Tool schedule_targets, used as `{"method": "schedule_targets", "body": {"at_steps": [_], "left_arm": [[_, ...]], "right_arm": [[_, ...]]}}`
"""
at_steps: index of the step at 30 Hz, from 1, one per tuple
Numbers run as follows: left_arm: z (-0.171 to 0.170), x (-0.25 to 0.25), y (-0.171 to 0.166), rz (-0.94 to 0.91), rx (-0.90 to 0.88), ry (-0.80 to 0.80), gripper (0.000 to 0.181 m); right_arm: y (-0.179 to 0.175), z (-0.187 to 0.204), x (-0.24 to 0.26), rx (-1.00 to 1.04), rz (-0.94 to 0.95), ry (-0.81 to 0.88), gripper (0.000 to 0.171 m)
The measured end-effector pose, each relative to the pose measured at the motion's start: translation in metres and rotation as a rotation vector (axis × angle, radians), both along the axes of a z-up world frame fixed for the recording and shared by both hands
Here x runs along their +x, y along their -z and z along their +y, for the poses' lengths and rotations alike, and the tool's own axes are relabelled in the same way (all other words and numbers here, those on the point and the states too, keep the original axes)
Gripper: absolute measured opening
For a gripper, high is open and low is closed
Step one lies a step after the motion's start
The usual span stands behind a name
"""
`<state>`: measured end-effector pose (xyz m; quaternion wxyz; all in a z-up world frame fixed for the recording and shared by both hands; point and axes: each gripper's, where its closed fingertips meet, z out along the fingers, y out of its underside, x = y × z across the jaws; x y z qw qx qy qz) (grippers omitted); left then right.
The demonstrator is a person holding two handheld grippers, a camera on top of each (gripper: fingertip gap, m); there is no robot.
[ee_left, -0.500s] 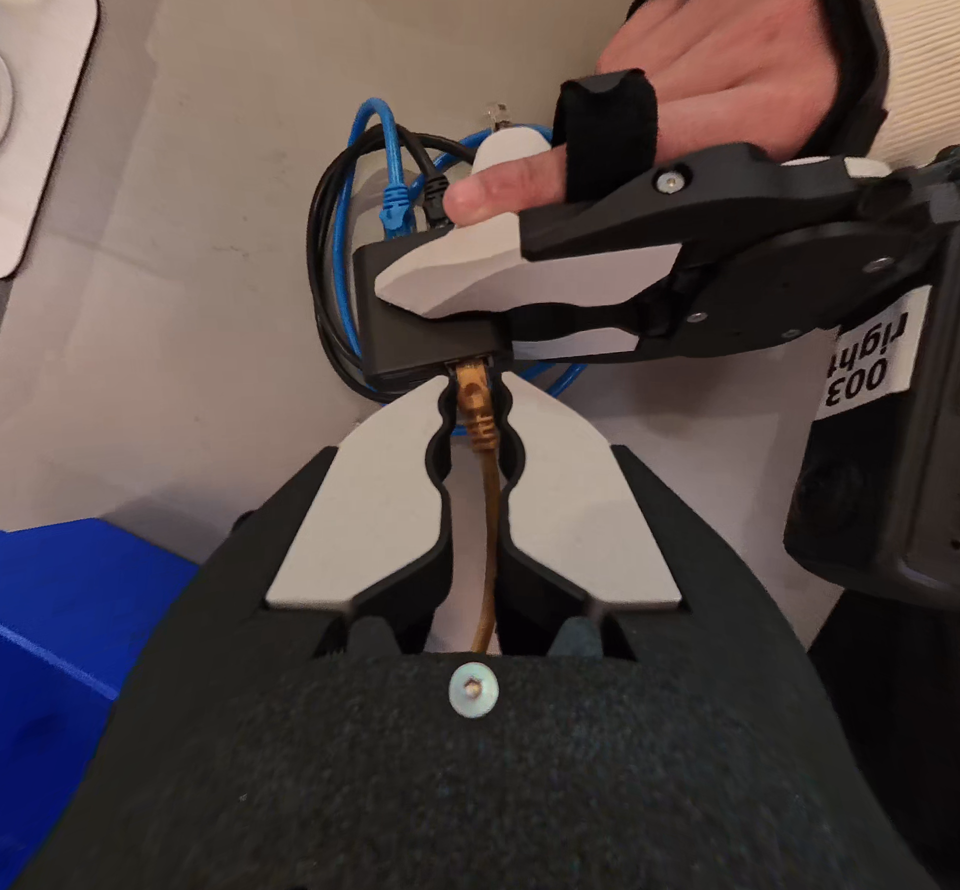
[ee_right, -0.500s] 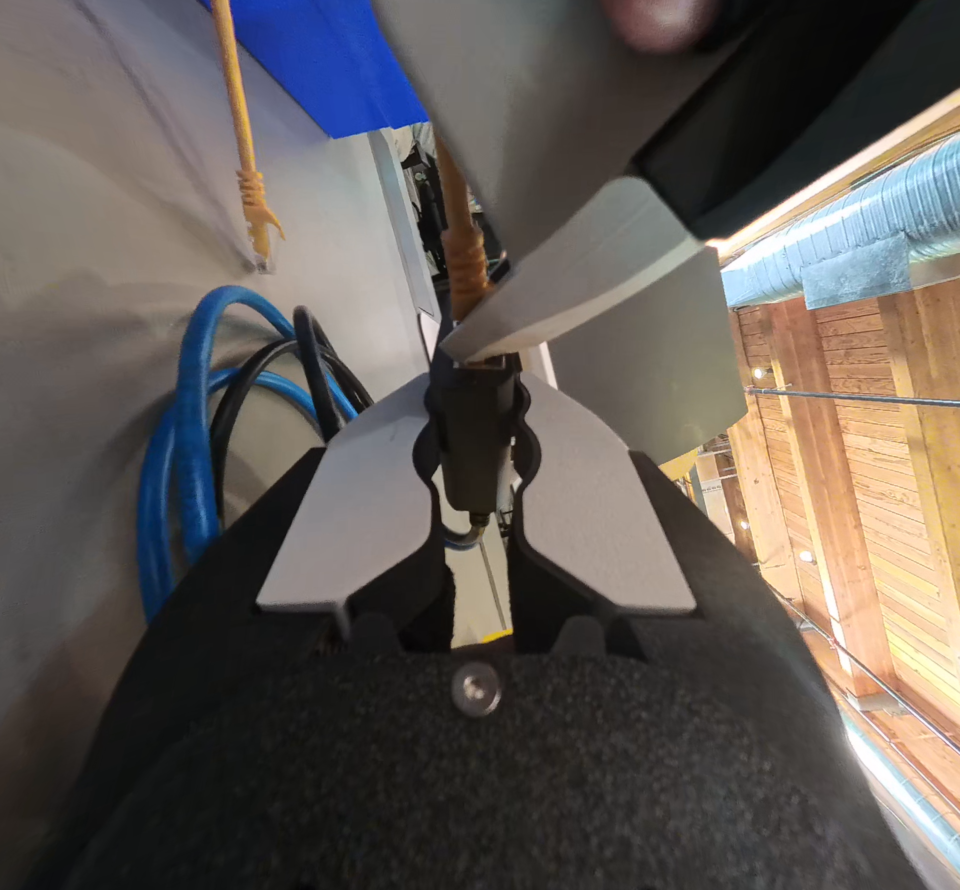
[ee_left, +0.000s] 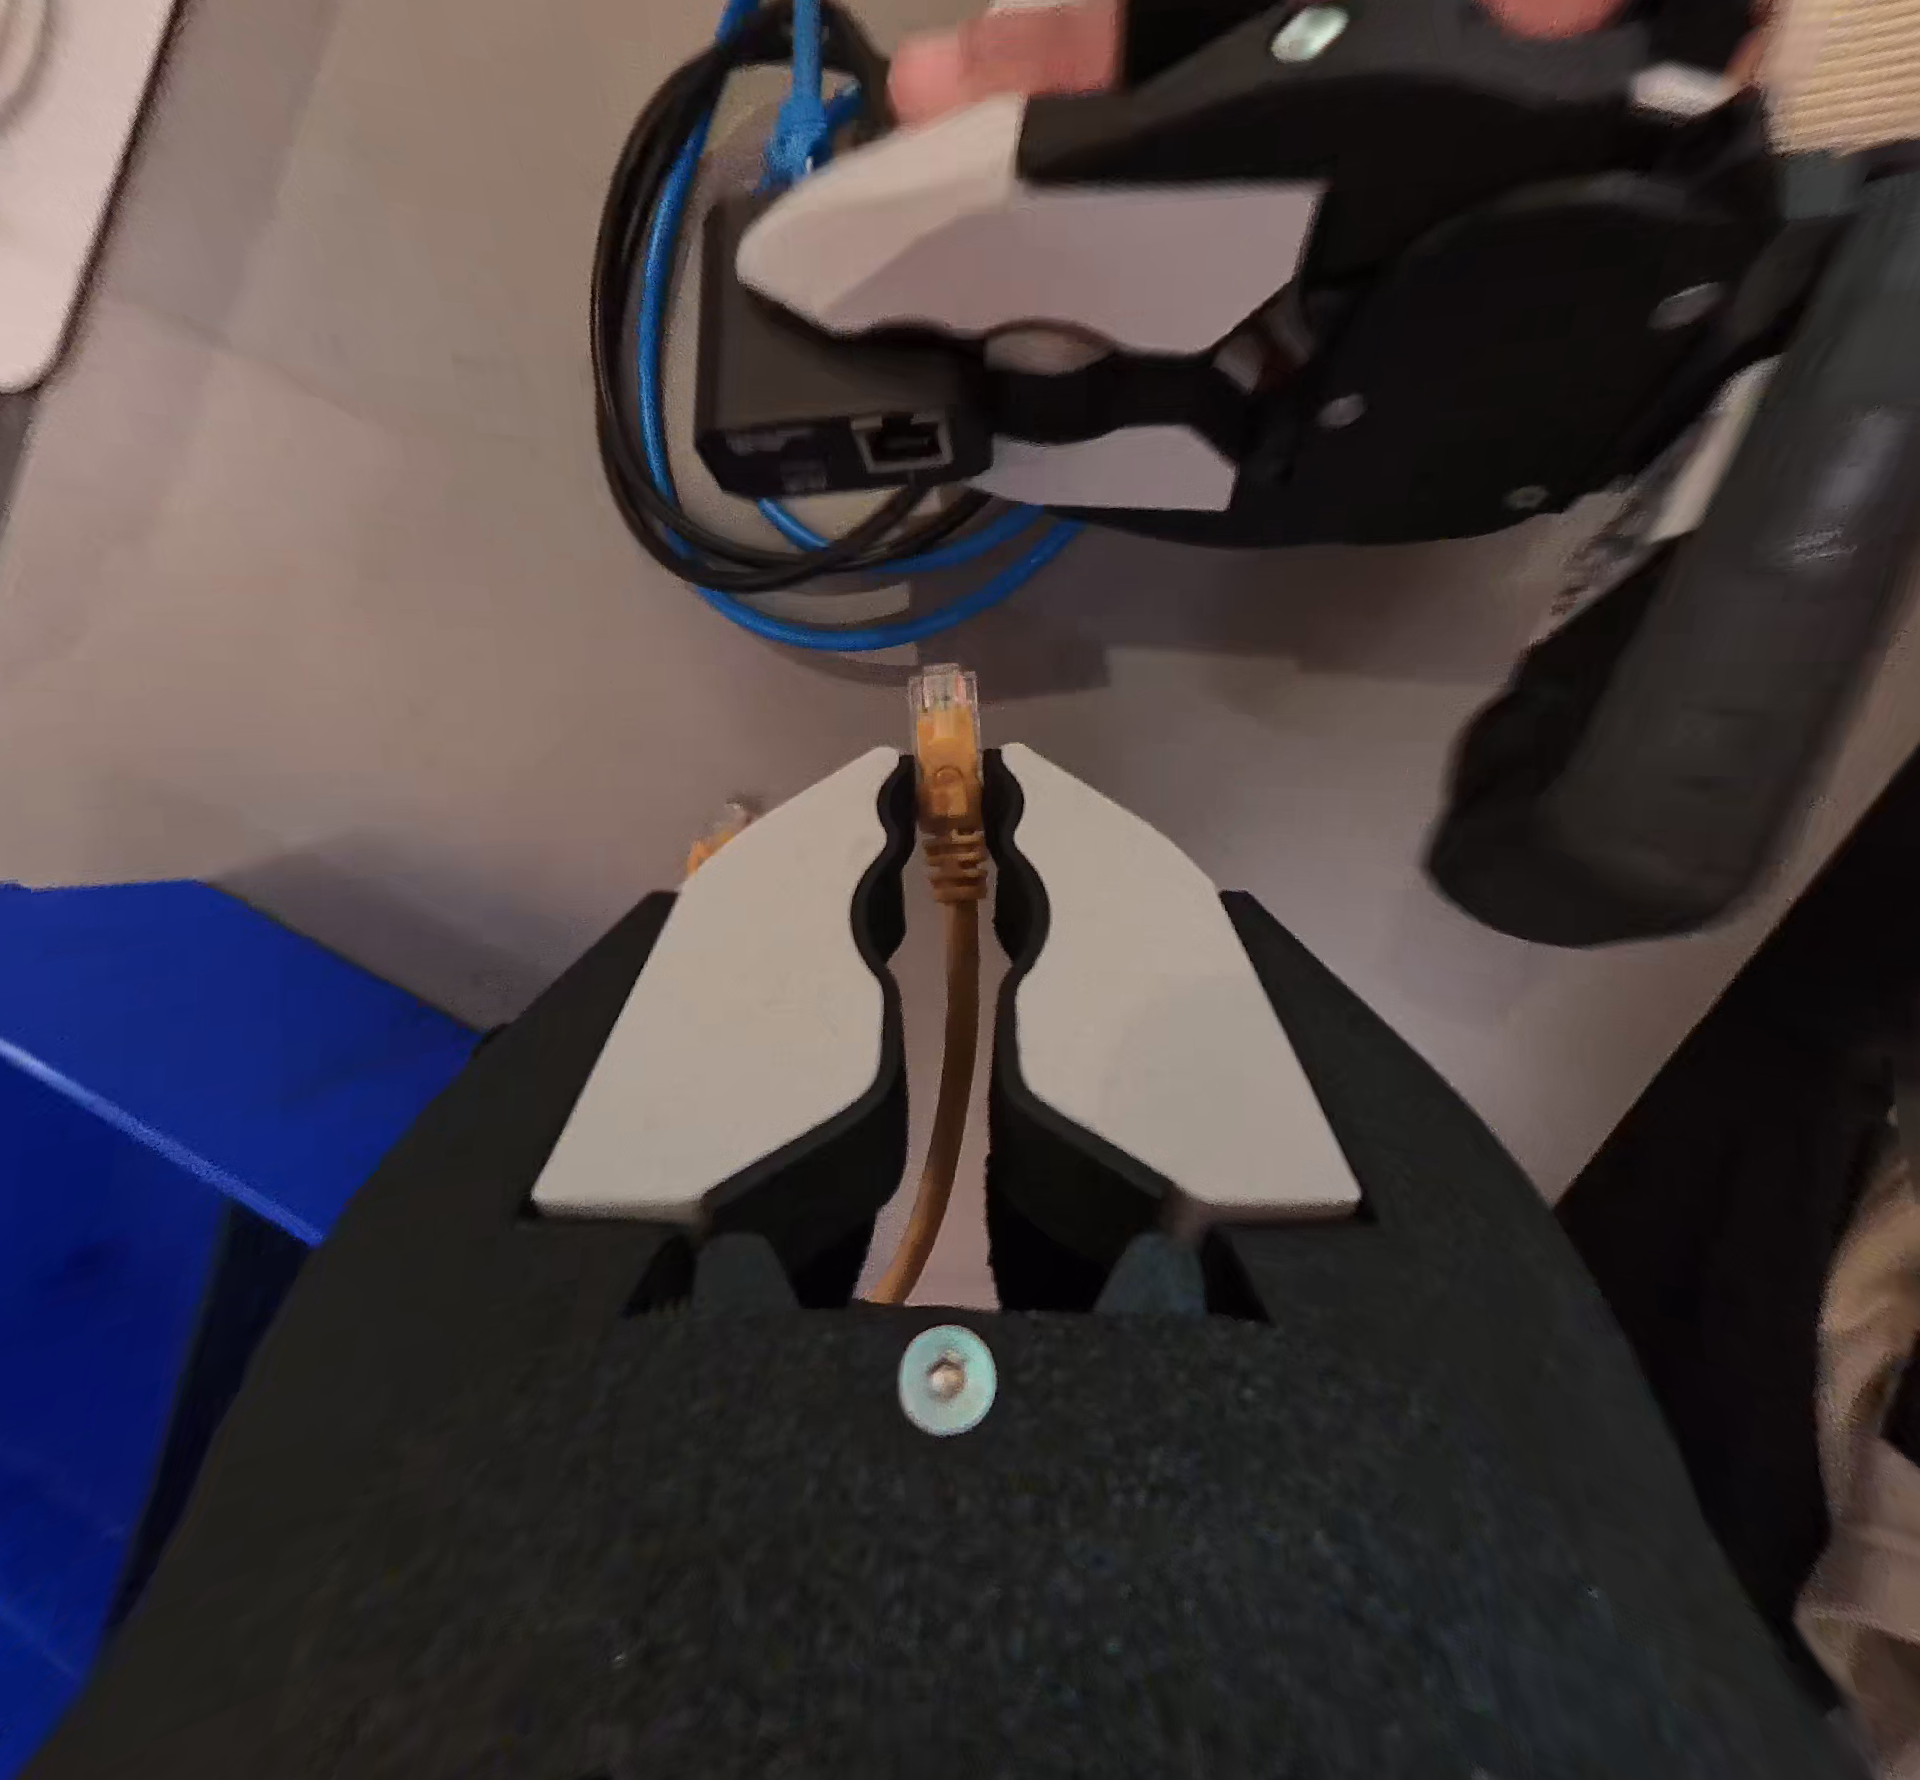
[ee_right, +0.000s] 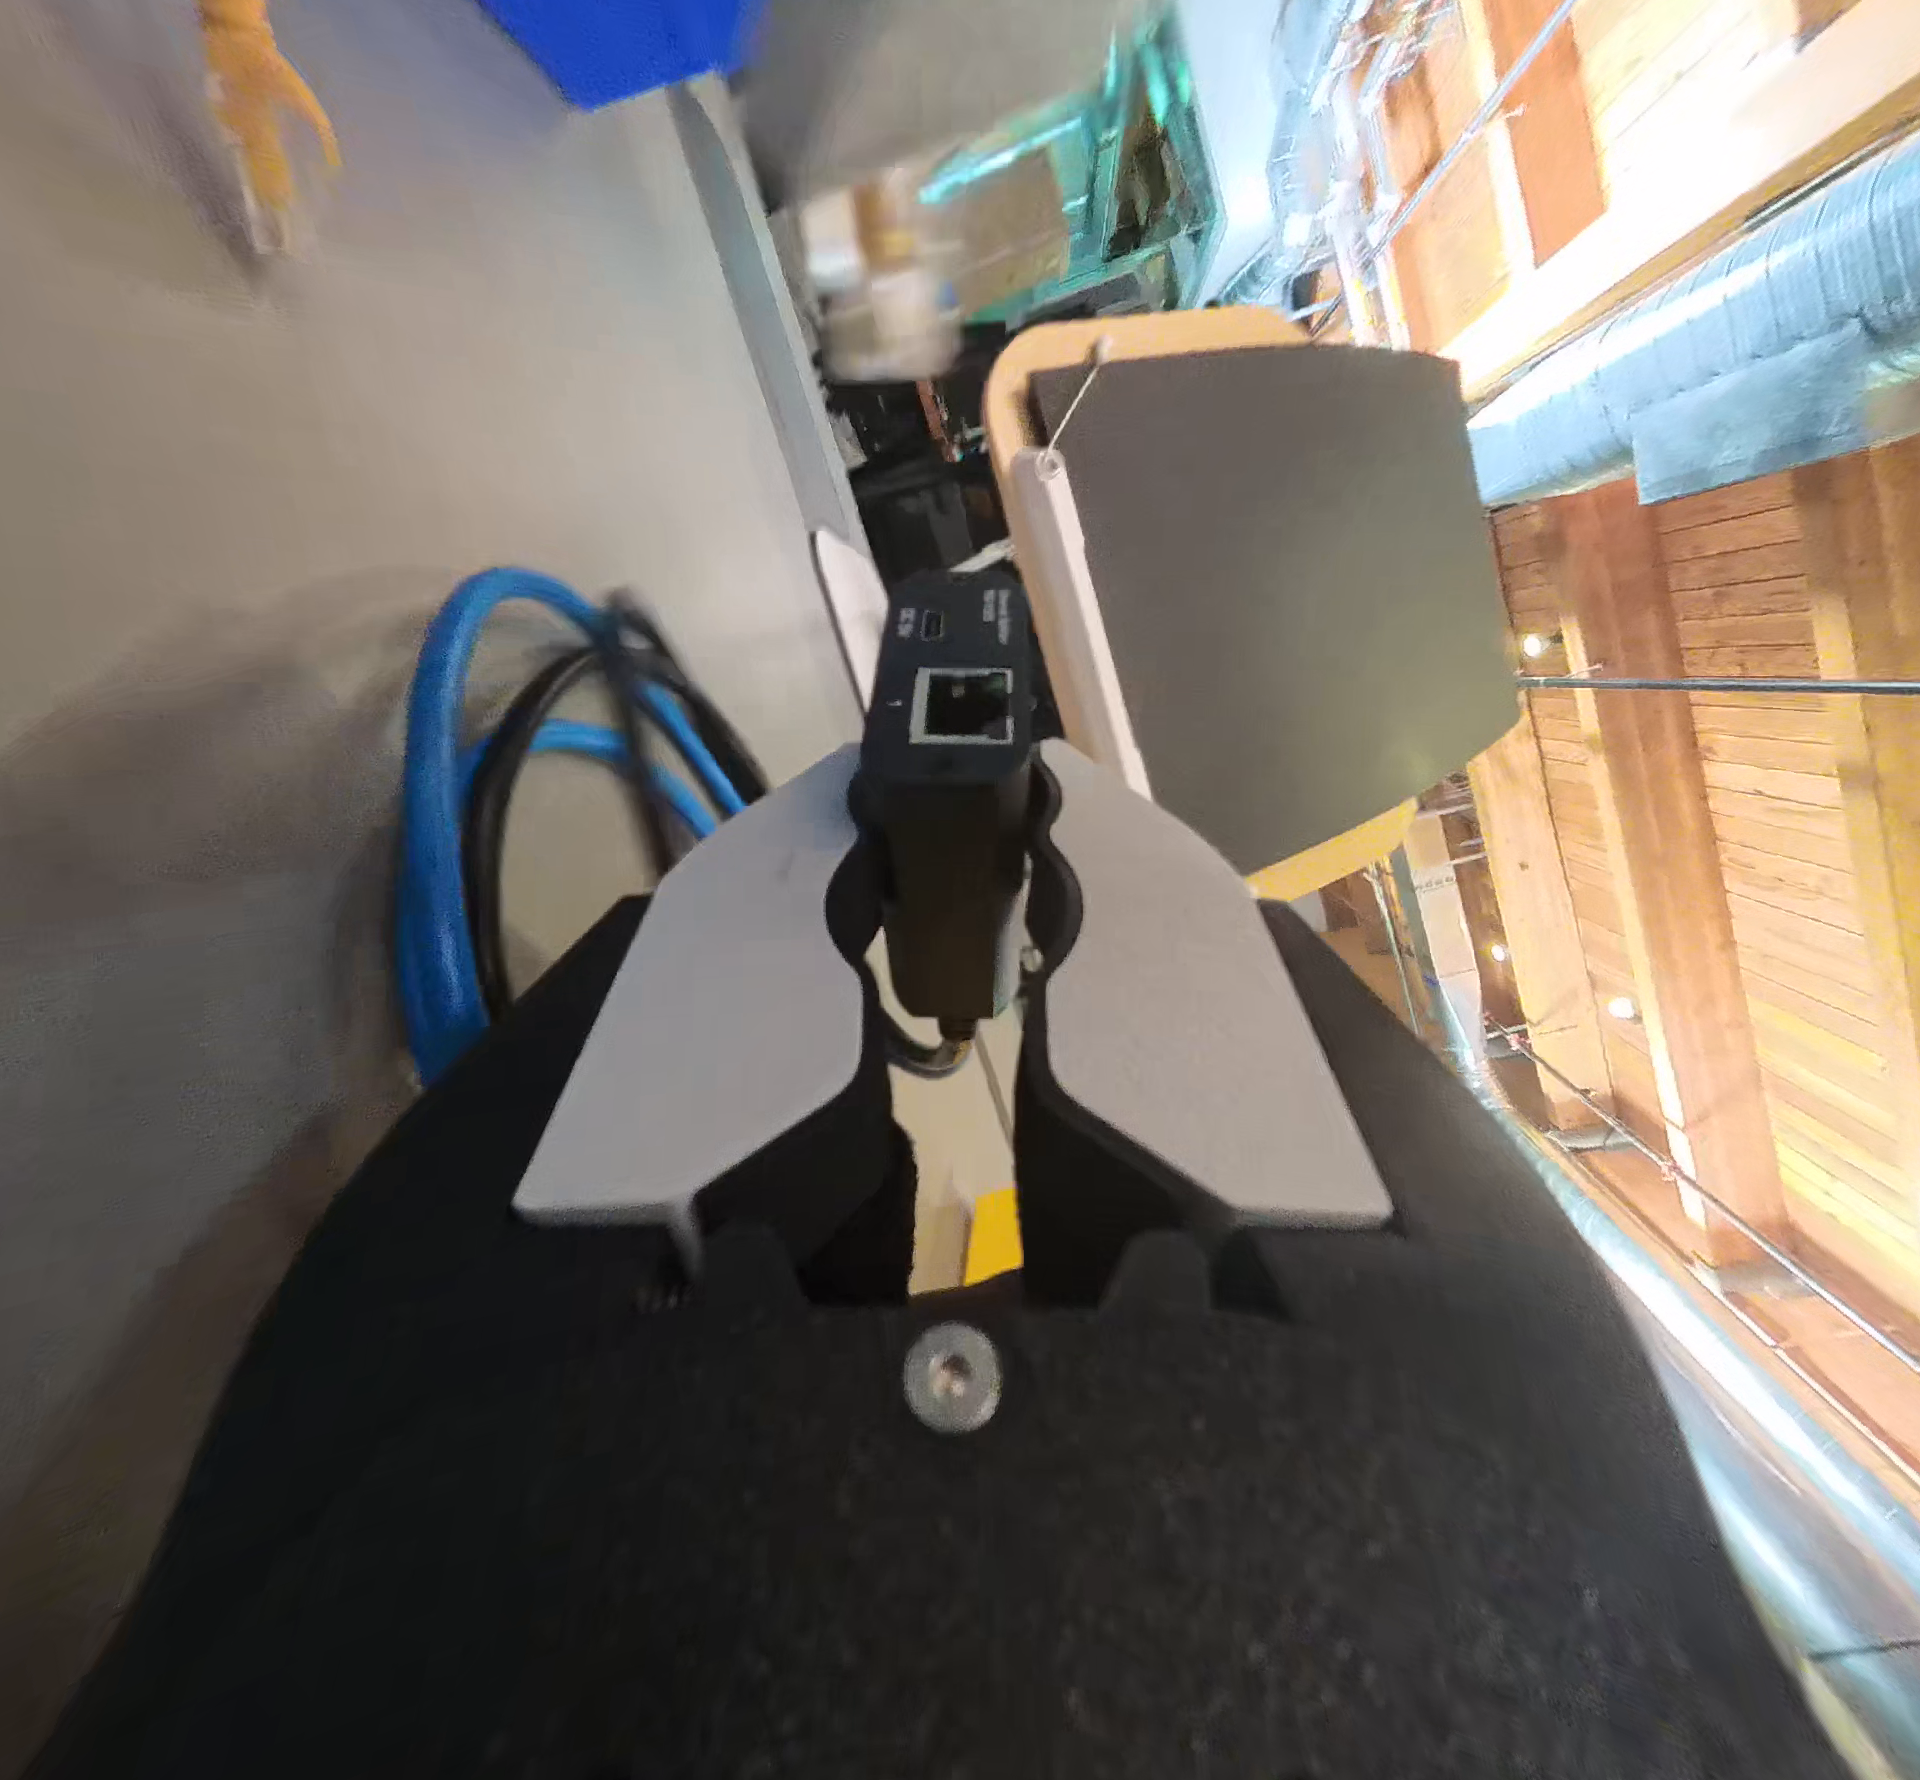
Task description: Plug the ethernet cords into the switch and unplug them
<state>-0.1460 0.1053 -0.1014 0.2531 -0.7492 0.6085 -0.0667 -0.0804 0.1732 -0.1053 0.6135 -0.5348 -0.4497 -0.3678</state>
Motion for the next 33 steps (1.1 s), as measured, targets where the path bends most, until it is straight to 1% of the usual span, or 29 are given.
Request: {"method": "schedule_targets", "body": {"at_steps": [2, 4, 7, 9, 10, 11, 13, 15, 19, 21, 24, 29, 33], "left_arm": [[0.003, -0.005, 0.016, -0.027, -0.036, -0.071, 0.012], [0.003, -0.007, 0.035, -0.078, -0.095, -0.142, 0.012], [-0.010, 0.003, 0.053, -0.196, -0.243, -0.201, 0.012], [-0.020, 0.011, 0.055, -0.271, -0.338, -0.212, 0.020], [-0.023, 0.015, 0.050, -0.320, -0.363, -0.207, 0.032], [-0.022, 0.018, 0.044, -0.363, -0.361, -0.204, 0.039], [-0.014, 0.021, 0.028, -0.444, -0.298, -0.193, 0.048], [-0.004, 0.022, 0.013, -0.501, -0.236, -0.169, 0.051], [0.012, 0.026, 0.005, -0.496, -0.131, -0.111, 0.069], [0.011, 0.032, 0.004, -0.483, -0.106, -0.059, 0.067], [0.007, 0.033, 0.012, -0.421, -0.085, 0.006, 0.063], [0.003, 0.027, 0.020, -0.379, -0.102, 0.049, 0.062], [0.003, 0.018, 0.021, -0.384, -0.146, 0.058, 0.062]], "right_arm": [[-0.006, -0.002, 0.002, 0.016, 0.041, -0.021, 0.025], [0.000, -0.001, 0.007, 0.003, 0.020, -0.019, 0.024], [-0.004, -0.002, 0.006, 0.015, 0.041, -0.032, 0.024], [-0.003, -0.003, 0.003, 0.014, 0.028, -0.039, 0.024], [-0.004, -0.004, 0.001, 0.019, 0.024, -0.045, 0.024], [-0.004, -0.005, 0.000, 0.019, 0.029, -0.054, 0.025], [-0.006, -0.008, -0.004, 0.019, 0.037, -0.074, 0.024], [-0.004, -0.011, -0.010, 0.003, 0.046, -0.111, 0.024], [-0.006, -0.020, -0.026, -0.005, 0.042, -0.172, 0.024], [-0.006, -0.025, -0.035, -0.006, 0.008, -0.194, 0.024], [-0.003, -0.030, -0.044, -0.012, -0.046, -0.210, 0.024], [0.005, -0.035, -0.049, -0.053, -0.109, -0.281, 0.025], [0.010, -0.049, -0.041, -0.143, -0.151, -0.322, 0.025]]}}
